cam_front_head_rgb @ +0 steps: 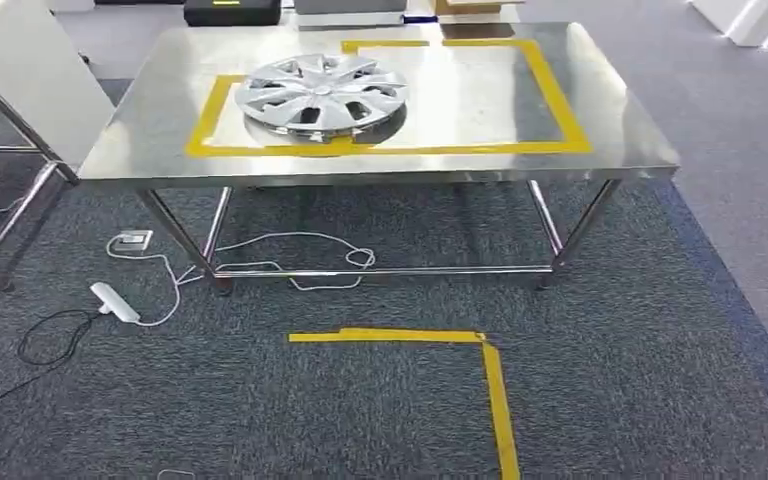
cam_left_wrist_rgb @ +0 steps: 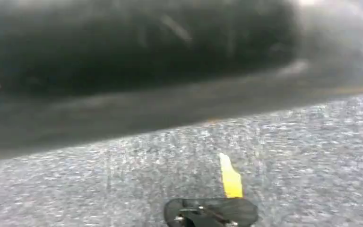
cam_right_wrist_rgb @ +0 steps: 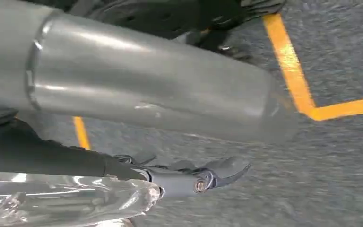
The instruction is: Take the parts from the cabinet and place them on the table.
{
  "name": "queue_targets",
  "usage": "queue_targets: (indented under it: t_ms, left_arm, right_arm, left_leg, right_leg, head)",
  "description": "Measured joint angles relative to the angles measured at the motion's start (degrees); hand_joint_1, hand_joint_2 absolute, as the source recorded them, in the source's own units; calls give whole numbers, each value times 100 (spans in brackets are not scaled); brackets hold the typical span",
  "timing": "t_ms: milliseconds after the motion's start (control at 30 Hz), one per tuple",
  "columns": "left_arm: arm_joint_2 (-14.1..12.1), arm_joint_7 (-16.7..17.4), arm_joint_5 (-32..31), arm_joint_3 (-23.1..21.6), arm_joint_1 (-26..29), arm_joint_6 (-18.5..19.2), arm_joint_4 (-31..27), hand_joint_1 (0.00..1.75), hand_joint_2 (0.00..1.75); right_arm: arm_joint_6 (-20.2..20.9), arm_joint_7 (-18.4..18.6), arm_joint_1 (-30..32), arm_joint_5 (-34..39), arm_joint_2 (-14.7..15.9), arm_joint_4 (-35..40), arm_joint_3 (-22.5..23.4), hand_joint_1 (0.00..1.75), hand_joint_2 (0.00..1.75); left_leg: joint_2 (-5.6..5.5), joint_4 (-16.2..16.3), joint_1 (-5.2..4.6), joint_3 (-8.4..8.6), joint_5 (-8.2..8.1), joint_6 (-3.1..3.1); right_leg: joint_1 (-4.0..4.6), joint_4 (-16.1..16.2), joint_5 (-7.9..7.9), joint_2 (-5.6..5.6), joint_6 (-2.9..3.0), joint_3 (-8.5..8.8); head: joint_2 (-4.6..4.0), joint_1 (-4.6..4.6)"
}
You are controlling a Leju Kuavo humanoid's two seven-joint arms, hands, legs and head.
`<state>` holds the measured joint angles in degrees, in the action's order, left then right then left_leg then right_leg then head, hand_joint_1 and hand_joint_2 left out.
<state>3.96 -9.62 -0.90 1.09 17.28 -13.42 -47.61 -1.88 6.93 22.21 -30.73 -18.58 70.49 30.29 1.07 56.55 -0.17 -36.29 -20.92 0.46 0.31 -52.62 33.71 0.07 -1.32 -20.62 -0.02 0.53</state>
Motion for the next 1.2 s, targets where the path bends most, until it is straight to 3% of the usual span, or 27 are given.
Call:
queue_targets:
  t_ms: [33,67,100,167,200,233,300,333,367,400,433,500,567,600,667,700,733,800,833,867,933,967,1033,1067,1133,1167,1200]
  left_arm:
    - [-2,-29,-9,20,-2,13,25,0,0]
    - [-4,-64,-37,64,-7,37,70,0,0]
    - [-2,-81,-44,88,10,44,101,0,0]
    - [9,-94,-46,114,14,46,151,0,0]
    - [13,-94,-48,125,-4,46,171,0,0]
    - [17,-96,-55,136,-32,46,201,0,0]
    - [17,-96,-59,149,-57,46,236,0,0]
    - [15,-101,-61,151,-60,46,243,0,0]
    - [15,-105,-61,155,-60,46,247,0,0]
    - [15,-112,-63,157,-75,46,250,0,0]
    - [15,-136,-63,160,-94,48,252,0,0]
    - [15,-188,-61,160,-150,66,306,0,0]
    - [37,-208,-44,157,-153,68,370,0,0]
    - [35,-217,-42,160,-163,72,390,0,0]
    - [13,-297,-33,164,-182,81,442,0,0]
    - [11,-304,-33,164,-193,90,464,0,0]
    - [13,-308,-28,164,-200,96,490,0,0]
    - [15,-313,-26,164,-207,98,525,0,0]
    - [15,-323,-15,162,-224,98,549,0,0]
    - [15,-347,15,162,-231,85,573,0,0]
    - [26,-387,24,162,-269,59,597,0,0]
    - [28,-393,26,162,-288,44,621,0,0]
    - [24,-407,41,162,-307,33,654,0,0]
    - [13,-409,50,162,-304,26,673,0,0]
    - [9,-422,76,162,-282,24,706,0,0]
    - [13,-422,74,160,-280,24,728,0,0]
    - [13,-422,76,160,-280,24,741,0,0]
  right_arm:
    - [28,-70,-17,-62,0,-49,18,0,0]
    - [66,-145,-32,-138,0,-130,59,0,0]
    - [83,-173,-32,-197,0,-173,99,0,0]
    - [138,-213,-41,-265,0,-234,138,0,0]
    - [169,-219,-65,-287,0,-261,158,0,0]
    - [199,-221,-94,-313,0,-295,175,0,0]
    - [245,-221,-121,-355,0,-330,214,0,0]
    - [267,-215,-120,-374,0,-339,217,0,0]
    - [291,-206,-120,-394,0,-350,219,0,0]
    - [317,-189,-119,-422,0,-357,230,0,0]
    - [349,-186,-118,-446,0,-363,241,0,0]
    - [424,-174,-124,-479,0,-374,262,0,0]
    - [479,-169,-120,-490,2,-389,284,0,0]
    - [499,-169,-113,-505,2,-396,295,0,0]
    - [507,-169,-116,-543,2,-416,339,0,0]
    - [512,-171,-116,-547,2,-420,352,0,0]
    - [516,-173,-116,-549,2,-429,354,0,0]
    - [536,-175,-116,-564,2,-442,359,0,0]
    - [553,-186,-118,-573,2,-448,359,0,0]
    - [566,-215,-120,-584,2,-453,361,0,0]
    - [610,-274,-141,-588,4,-453,374,0,0]
    - [623,-287,-164,-580,4,-455,381,0,0]
    - [695,-293,-162,-527,4,-459,392,0,0]
    - [719,-293,-138,-501,0,-462,404,0,0]
    - [771,-274,-112,-455,0,-464,442,0,0]
    - [791,-269,-104,-440,0,-464,455,0,0]
    - [791,-269,-102,-433,0,-466,464,0,0]
  left_leg:
    - [-3,-6,-12,-39,76,-38]
    - [-43,29,15,-90,-28,-74]
    - [-58,198,14,-137,-420,-119]
    - [-58,935,34,-230,-1192,-151]
    - [-58,1358,37,-259,-1433,-158]
    - [-58,1685,37,-246,-1445,-163]
    - [-59,1722,37,-8,-1013,-138]
    - [-60,1492,35,243,-802,-110]
    - [-64,1078,34,593,-771,-74]
    - [-81,546,21,1014,-940,-44]
    - [-89,57,12,1257,-1069,-20]
    - [-92,-29,-8,1197,-1137,-5]
    - [-64,-75,42,1094,-1035,105]
    - [-52,-75,32,1025,-981,155]
    - [-46,-74,23,868,-850,193]
    - [-44,-69,13,767,-772,193]
    - [-38,-67,6,672,-706,191]
    - [-22,-60,-11,504,-573,175]
    - [-20,-54,-24,437,-512,164]
    - [-23,-54,-34,389,-458,152]
    - [-29,-18,-67,350,-384,108]
    - [-14,3,-76,327,-351,72]
    - [1,-16,-58,281,-266,0]
    - [-4,27,-53,260,-268,-27]
    - [-52,507,-25,93,-838,-104]
    - [-54,989,0,-58,-1170,-142]
    - [-54,1417,18,-182,-1379,-166]
  right_leg:
    - [-15,0,-66,-4,44,-84]
    - [-53,-8,-141,-37,81,-161]
    - [-45,-25,-208,-41,115,-249]
    - [-30,-55,-337,-82,185,-416]
    - [-17,-79,-404,-95,186,-522]
    - [-8,-125,-475,-102,187,-651]
    - [3,-251,-581,-114,181,-907]
    - [7,-323,-625,-112,170,-1000]
    - [7,-384,-676,-108,156,-1119]
    - [27,-447,-725,-100,129,-1201]
    - [44,-503,-764,-100,107,-1274]
    - [33,-513,-917,-115,47,-1380]
    - [26,-538,-935,-87,-21,-1471]
    - [15,-689,-670,-53,-61,-1561]
    - [-13,-1437,-20,-36,-117,-1781]
    - [-18,-1891,209,-31,-138,-1891]
    - [-24,-2188,233,-31,-144,-1928]
    - [-26,-2168,-245,-31,-132,-1713]
    - [-26,-1857,-508,-31,-98,-1422]
    - [-22,-1363,-572,-31,-54,-1027]
    - [14,-266,-236,-45,32,-218]
    - [11,-73,-101,-42,32,-197]
    - [19,-72,-130,-34,104,-272]
    - [-34,-33,-210,-49,142,-295]
    - [-32,-35,-286,-67,219,-370]
    - [-29,-39,-324,-69,216,-420]
    - [-24,-45,-354,-72,212,-463]
  head:
    - [0,4]
    - [0,4]
    - [0,-20]
    - [0,-29]
    - [0,-29]
    - [0,-29]
    - [0,-33]
    - [0,-31]
    - [0,-31]
    - [0,-35]
    - [0,-27]
    - [0,-36]
    - [0,-38]
    - [0,-16]
    - [0,8]
    - [0,2]
    - [0,11]
    - [0,6]
    - [0,4]
    - [0,6]
    - [0,13]
    - [0,-1]
    - [0,13]
    - [0,15]
    - [0,-33]
    - [0,-27]
    - [0,-31]
